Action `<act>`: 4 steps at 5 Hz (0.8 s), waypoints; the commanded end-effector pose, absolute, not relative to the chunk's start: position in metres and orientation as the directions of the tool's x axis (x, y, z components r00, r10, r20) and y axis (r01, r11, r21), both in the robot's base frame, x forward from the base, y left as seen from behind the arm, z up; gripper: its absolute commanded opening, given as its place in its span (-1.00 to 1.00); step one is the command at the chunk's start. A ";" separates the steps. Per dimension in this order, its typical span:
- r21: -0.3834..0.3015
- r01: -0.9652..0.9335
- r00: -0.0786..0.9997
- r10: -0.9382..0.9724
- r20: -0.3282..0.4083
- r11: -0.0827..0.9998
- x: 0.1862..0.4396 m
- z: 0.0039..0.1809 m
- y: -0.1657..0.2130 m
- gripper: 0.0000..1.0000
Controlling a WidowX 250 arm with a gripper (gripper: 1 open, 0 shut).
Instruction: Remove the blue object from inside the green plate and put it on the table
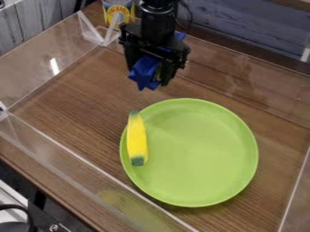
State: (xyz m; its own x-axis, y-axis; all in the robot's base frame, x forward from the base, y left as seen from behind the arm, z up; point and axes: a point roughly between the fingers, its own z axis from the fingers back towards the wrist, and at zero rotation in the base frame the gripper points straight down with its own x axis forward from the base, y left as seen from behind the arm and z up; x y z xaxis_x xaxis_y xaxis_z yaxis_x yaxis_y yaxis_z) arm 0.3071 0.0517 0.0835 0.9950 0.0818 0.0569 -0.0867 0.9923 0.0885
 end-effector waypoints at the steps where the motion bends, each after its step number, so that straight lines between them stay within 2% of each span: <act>1: 0.092 -0.081 0.992 0.071 0.108 0.992 0.318 0.098 0.049 -1.00; 4: 0.096 -0.071 0.991 0.059 0.120 0.993 0.329 0.098 0.040 -1.00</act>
State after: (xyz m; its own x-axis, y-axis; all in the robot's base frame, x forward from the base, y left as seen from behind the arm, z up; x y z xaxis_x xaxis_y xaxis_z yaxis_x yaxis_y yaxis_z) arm 0.3203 0.0400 0.0835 0.9955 0.0660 0.0686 -0.0721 0.9932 0.0911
